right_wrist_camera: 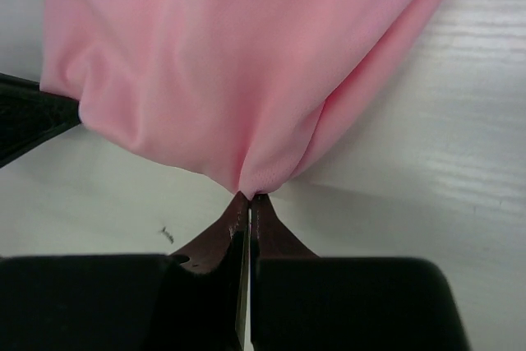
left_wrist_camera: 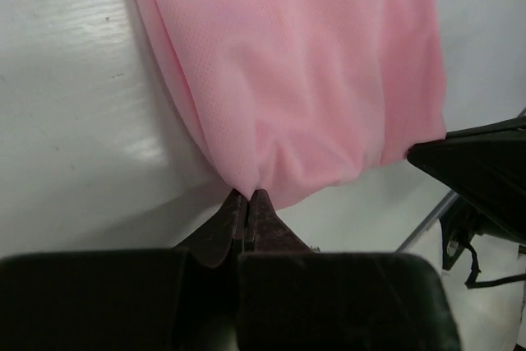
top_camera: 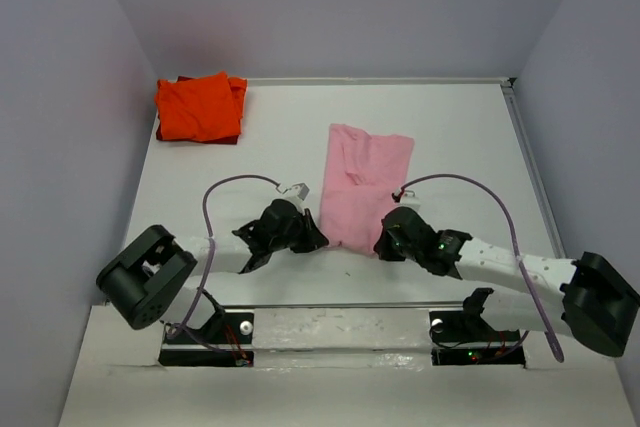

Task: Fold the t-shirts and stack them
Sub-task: Fold the 2/3-rectangle-folded T-shirt at the center of the board.

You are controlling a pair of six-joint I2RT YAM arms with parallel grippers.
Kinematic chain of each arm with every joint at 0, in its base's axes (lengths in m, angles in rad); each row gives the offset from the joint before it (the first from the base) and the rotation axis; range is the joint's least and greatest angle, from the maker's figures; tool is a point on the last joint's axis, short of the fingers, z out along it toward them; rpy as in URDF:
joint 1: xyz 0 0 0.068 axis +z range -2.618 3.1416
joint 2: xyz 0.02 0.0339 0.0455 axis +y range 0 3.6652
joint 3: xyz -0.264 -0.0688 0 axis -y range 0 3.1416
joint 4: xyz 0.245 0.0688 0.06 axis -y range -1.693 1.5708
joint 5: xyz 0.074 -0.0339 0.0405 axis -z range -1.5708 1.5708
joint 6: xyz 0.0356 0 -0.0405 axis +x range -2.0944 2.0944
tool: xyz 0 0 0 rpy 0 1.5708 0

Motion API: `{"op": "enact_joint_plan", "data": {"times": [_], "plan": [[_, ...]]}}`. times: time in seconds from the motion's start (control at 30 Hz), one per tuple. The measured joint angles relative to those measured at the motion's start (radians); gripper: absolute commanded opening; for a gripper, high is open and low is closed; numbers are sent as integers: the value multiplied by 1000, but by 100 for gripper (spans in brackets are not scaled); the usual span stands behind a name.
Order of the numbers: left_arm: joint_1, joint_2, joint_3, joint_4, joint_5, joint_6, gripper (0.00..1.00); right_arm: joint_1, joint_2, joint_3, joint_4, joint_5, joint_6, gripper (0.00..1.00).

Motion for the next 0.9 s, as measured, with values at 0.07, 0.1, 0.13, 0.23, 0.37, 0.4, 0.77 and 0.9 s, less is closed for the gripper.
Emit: {"op": "enact_joint_plan", "data": {"times": [0.07, 0.1, 0.13, 0.23, 0.37, 0.4, 0.77, 0.9], "plan": [[-22, -96, -36, -26, -12, -21, 0, 36, -64, -5, -38, 11, 27, 0], [-29, -157, -46, -58, -23, -30, 0, 45, -100, -5, -62, 23, 42, 0], [-32, -195, -47, -72, -29, -34, 0, 48, -126, -5, -77, 31, 48, 0], [-37, -306, -35, -121, -71, -33, 0, 48, -173, 3, -134, 65, 58, 0], [-37, -352, 20, -210, -128, -11, 0, 48, -155, 48, -206, 88, 53, 0], [-37, -352, 29, -222, -135, -6, 0, 48, -143, 64, -216, 93, 52, 0], [-37, -259, 81, -262, -152, 16, 0, 48, -128, 145, -274, 180, 14, 0], [-37, -210, 154, -268, -159, 32, 0, 48, -128, 183, -286, 217, -8, 0]]}}
